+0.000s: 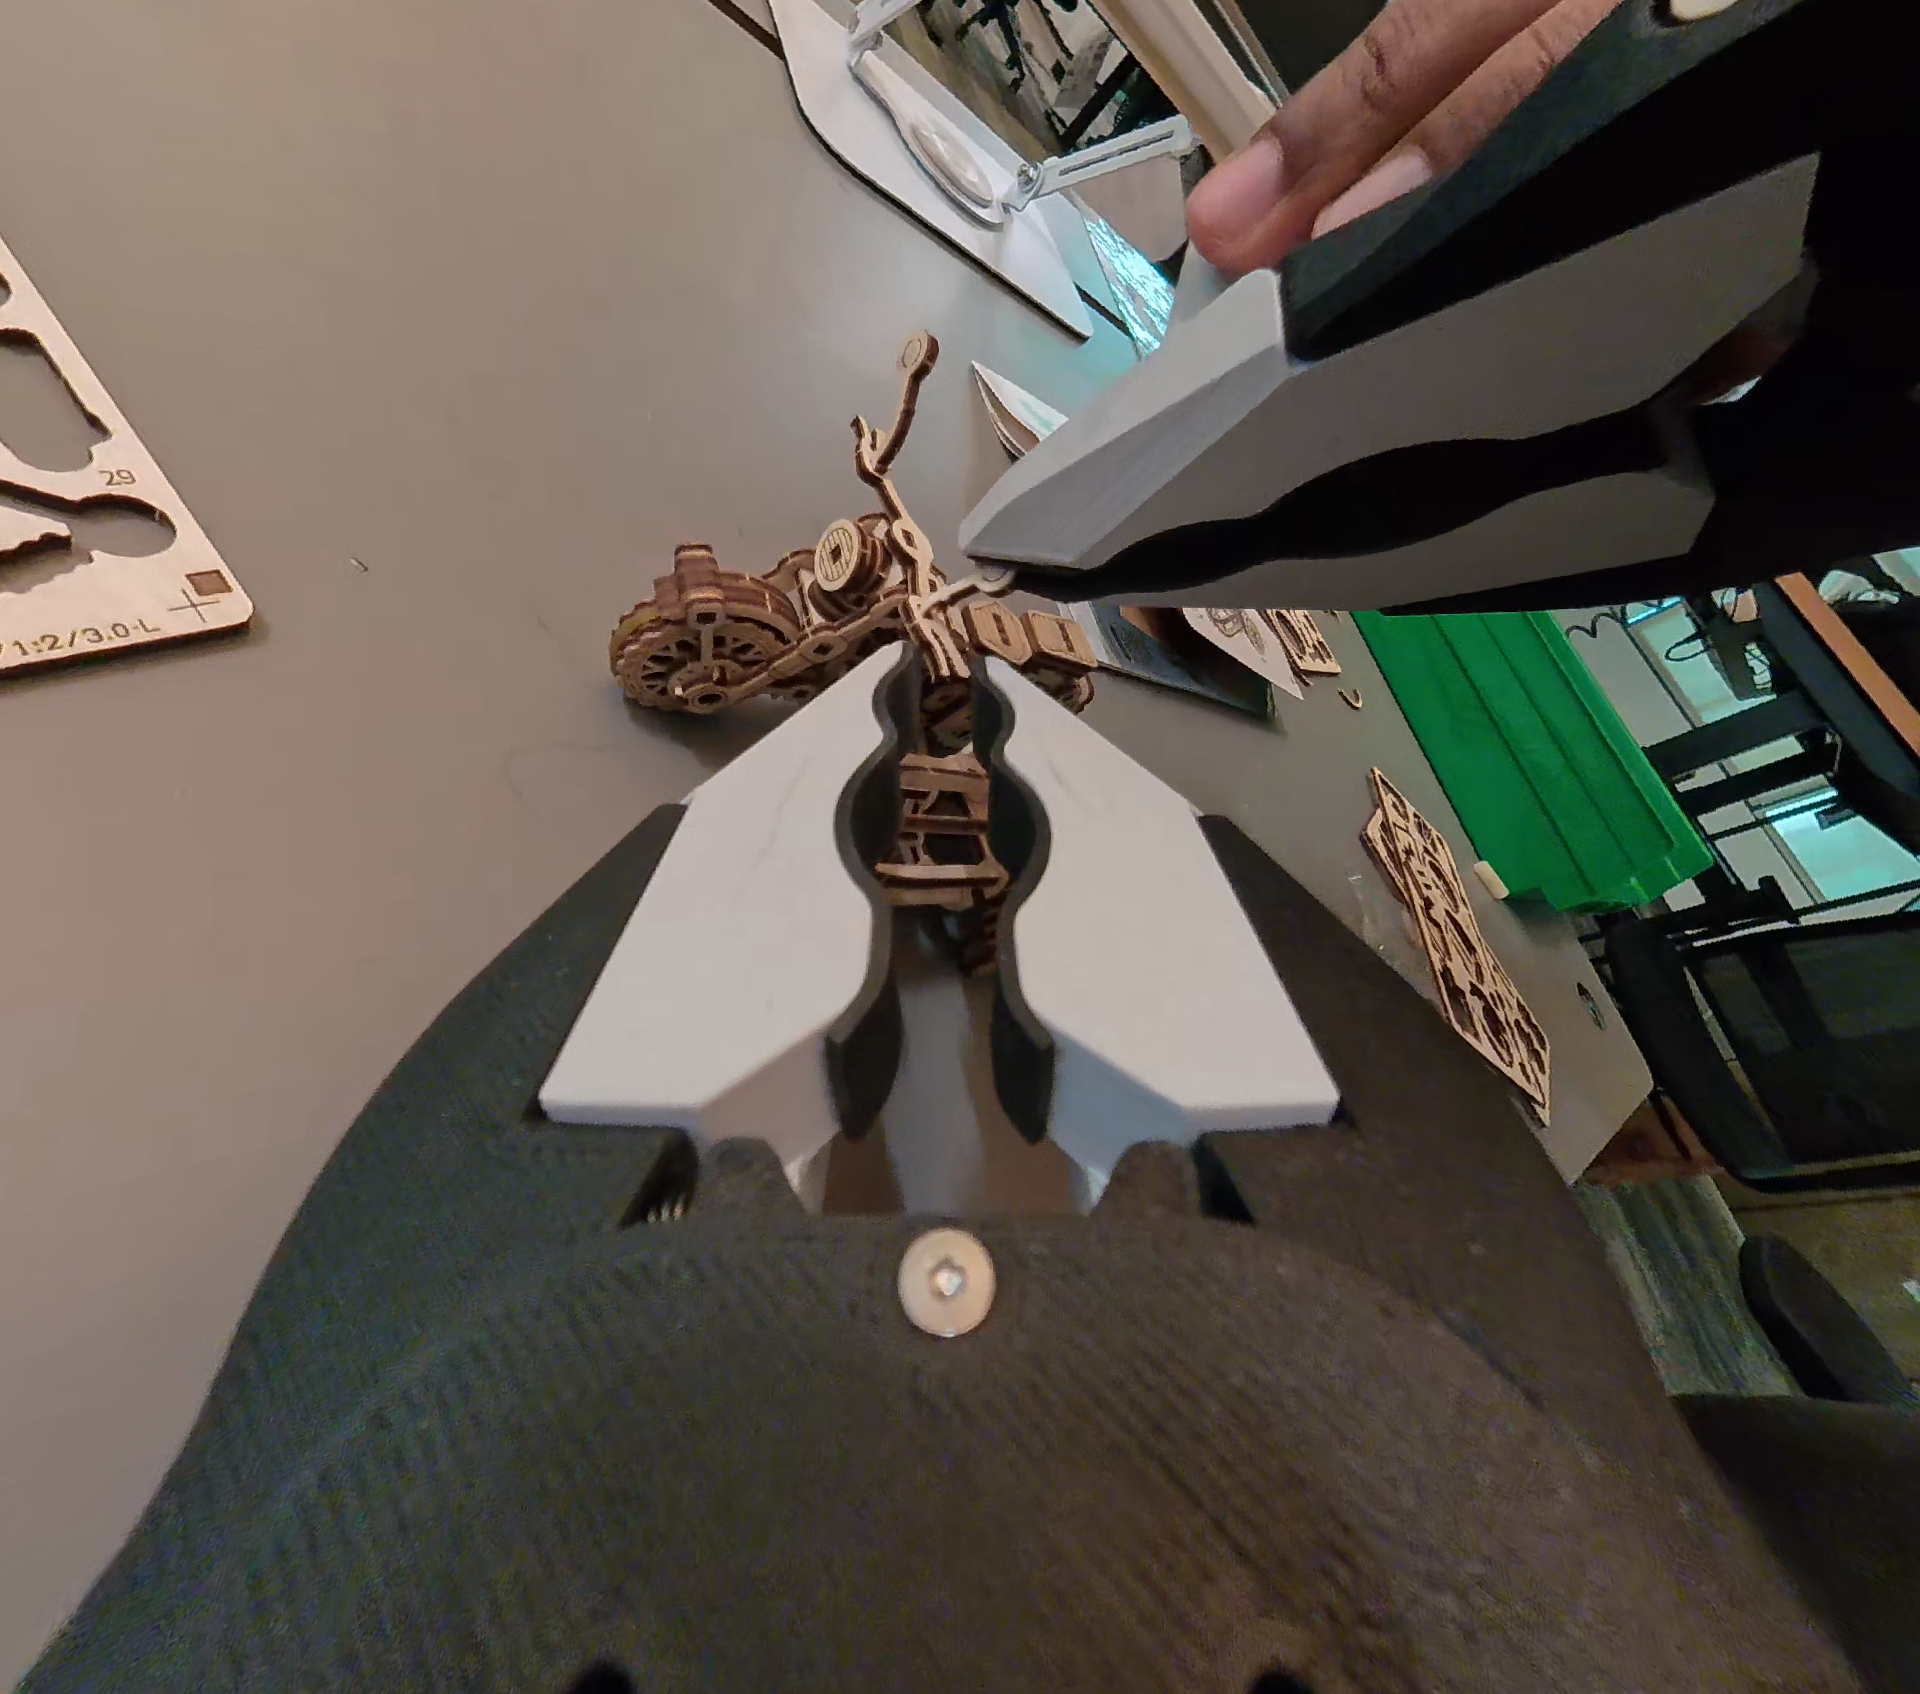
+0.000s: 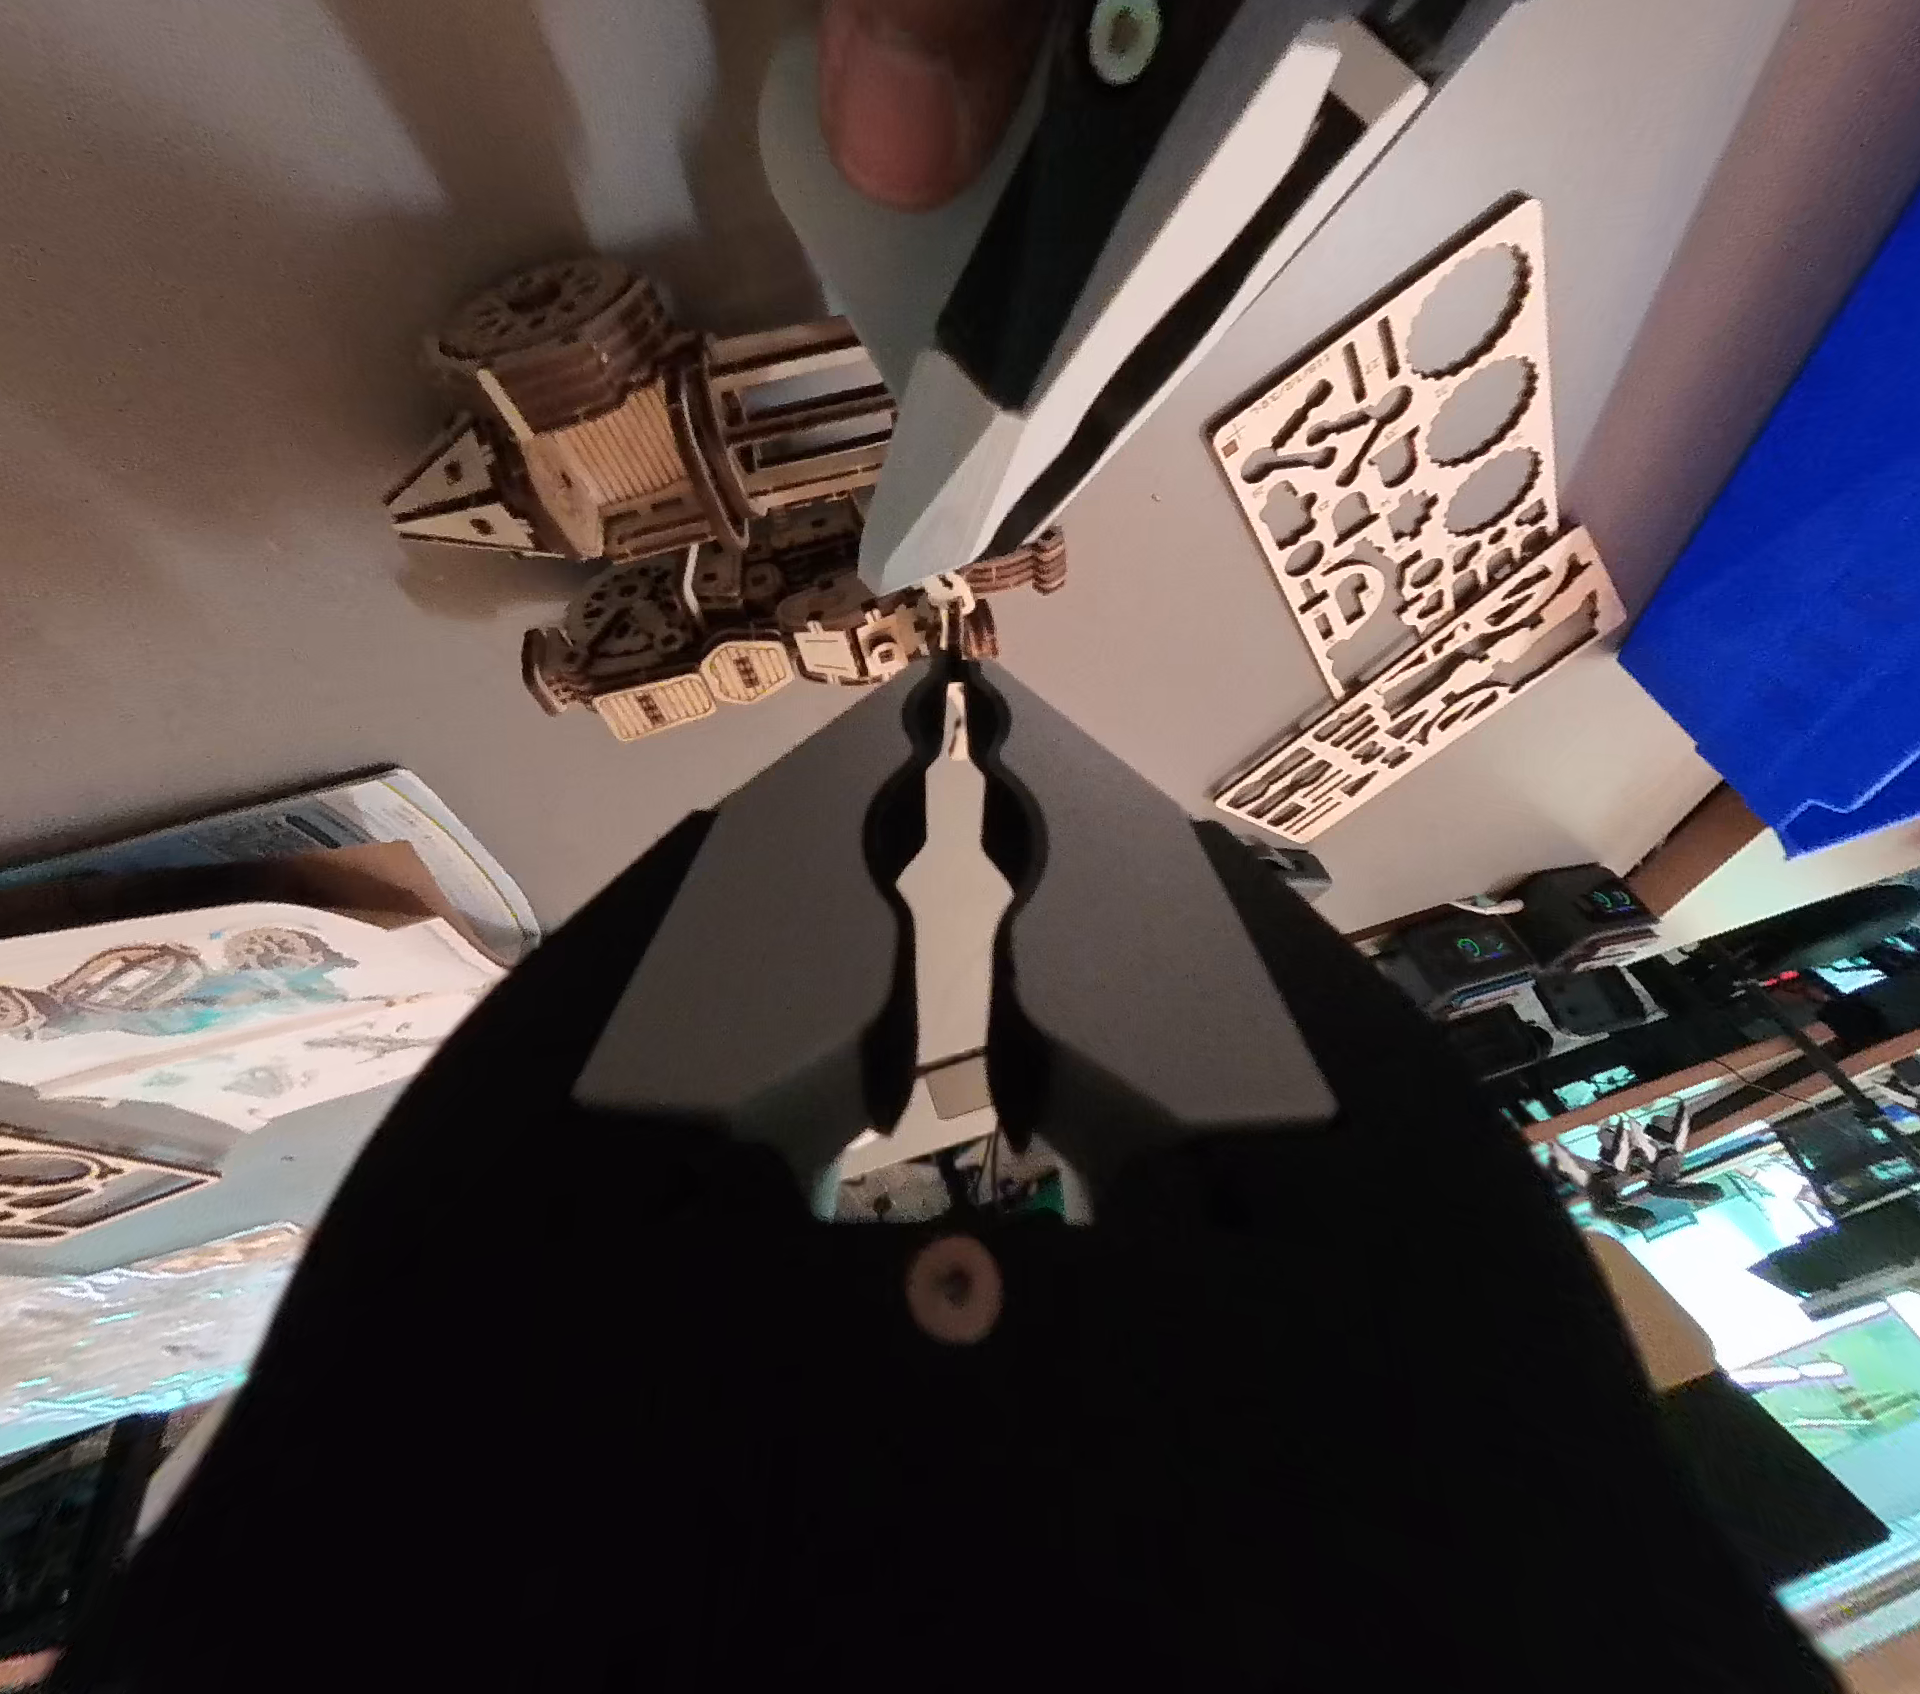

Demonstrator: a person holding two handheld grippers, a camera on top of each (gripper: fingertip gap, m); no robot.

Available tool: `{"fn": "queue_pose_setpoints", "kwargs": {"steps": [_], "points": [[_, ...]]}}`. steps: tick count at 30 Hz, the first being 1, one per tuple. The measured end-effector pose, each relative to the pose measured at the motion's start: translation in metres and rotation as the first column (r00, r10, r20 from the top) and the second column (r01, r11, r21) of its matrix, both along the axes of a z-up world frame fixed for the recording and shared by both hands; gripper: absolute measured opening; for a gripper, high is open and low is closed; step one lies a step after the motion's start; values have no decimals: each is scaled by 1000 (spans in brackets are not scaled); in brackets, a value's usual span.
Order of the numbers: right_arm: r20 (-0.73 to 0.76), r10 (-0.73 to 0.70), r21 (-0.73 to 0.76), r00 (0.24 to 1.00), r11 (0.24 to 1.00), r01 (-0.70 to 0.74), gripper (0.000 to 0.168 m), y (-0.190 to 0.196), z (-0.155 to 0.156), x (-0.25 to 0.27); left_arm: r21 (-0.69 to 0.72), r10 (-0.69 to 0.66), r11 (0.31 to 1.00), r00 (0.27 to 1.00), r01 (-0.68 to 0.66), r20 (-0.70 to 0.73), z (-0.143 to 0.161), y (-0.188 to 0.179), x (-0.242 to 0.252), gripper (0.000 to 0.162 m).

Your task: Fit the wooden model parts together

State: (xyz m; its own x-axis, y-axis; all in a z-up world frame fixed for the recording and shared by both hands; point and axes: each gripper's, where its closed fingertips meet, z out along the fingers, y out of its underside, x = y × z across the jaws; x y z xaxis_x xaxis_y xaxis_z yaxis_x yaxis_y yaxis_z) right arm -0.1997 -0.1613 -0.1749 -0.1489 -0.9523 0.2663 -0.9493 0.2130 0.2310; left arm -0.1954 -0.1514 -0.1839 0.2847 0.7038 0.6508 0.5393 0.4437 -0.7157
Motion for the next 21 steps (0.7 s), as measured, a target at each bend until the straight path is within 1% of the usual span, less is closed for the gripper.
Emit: {"fn": "queue_pose_setpoints", "kwargs": {"steps": [16, 21], "points": [[-30, 71, 98, 997, 993, -67, 1, -2, -3, 2, -30, -10, 1000, 1000, 10, -17, 1, 0, 1, 6], [-28, 74, 122, 997, 990, -70, 1, -4, -4, 2, -29, -6, 1000, 1000, 6, -19, 1, -3, 0, 5]]}}
